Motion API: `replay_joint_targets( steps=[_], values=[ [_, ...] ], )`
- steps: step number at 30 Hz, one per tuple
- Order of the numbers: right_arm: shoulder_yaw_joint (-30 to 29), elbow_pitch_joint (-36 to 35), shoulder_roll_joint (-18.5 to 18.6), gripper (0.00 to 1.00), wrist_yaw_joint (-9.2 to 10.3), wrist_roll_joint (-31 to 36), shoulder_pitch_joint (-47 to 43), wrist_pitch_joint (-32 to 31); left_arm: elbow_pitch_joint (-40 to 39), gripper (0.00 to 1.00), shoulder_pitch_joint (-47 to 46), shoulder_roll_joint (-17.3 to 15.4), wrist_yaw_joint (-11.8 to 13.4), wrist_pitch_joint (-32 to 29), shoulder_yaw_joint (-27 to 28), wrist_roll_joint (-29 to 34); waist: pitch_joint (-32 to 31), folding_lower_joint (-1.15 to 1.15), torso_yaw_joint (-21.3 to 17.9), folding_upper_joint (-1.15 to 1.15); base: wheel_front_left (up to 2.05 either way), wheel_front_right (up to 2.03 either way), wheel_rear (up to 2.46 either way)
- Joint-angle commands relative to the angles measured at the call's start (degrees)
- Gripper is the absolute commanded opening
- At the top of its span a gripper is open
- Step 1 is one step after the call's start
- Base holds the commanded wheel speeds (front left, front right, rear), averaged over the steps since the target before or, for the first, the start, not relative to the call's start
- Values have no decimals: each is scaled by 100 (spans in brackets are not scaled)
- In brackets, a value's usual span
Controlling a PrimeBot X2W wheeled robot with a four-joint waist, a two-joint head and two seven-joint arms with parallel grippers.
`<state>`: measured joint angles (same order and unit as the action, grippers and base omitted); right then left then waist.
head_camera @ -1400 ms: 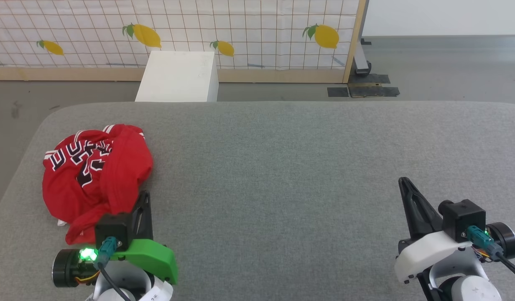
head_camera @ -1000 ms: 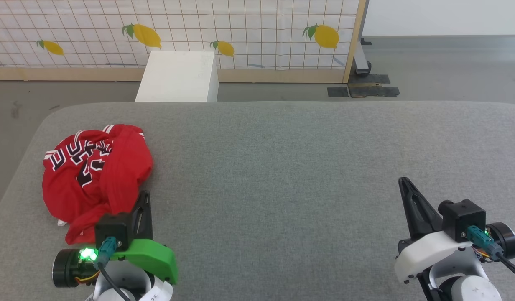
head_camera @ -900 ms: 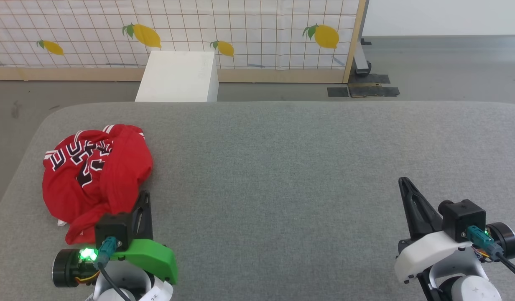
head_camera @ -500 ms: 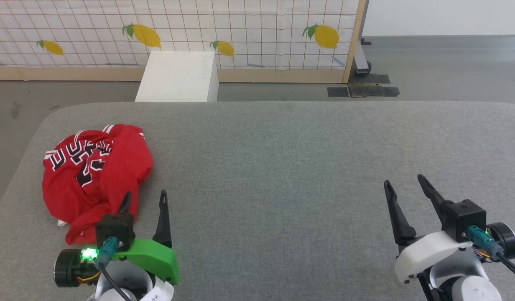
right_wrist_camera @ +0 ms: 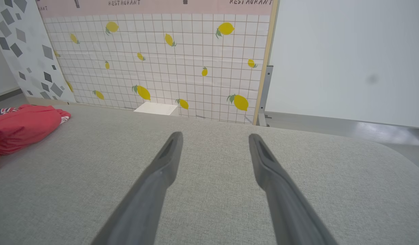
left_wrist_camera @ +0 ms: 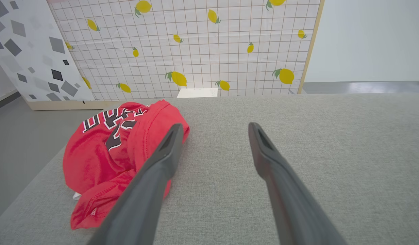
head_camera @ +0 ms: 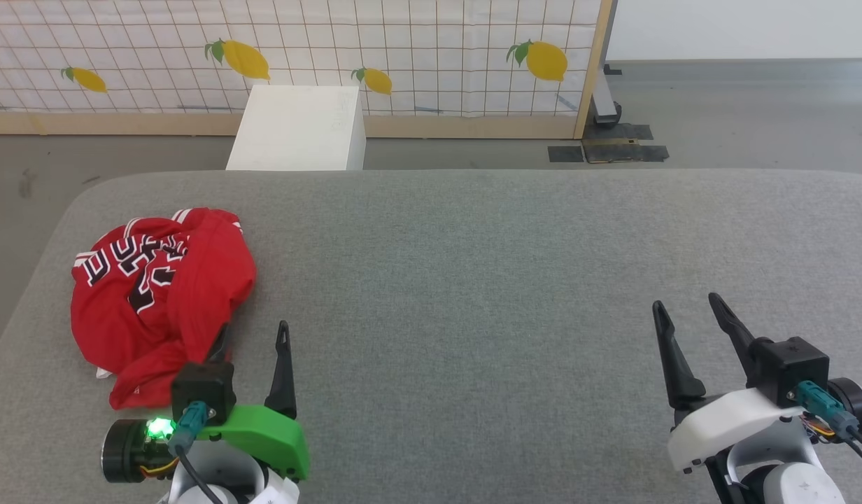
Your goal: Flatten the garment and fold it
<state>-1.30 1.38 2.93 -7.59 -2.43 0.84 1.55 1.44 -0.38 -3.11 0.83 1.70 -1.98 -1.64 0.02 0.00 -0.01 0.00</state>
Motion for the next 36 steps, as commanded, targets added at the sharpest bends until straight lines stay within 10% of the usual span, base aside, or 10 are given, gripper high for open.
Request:
replay_joint_targets(
  steps=[1,36],
  values=[
    [-32,37,-1,100,1,-81,-92,70,31,100,8,4,49,62,-26,-55,0,0,0,0,0,0,0],
    [-381,260,-2,100,4,-461,-240,484,309,100,33,10,270,474,-327,-224,11,0,13,0,0,0,0]
  ],
)
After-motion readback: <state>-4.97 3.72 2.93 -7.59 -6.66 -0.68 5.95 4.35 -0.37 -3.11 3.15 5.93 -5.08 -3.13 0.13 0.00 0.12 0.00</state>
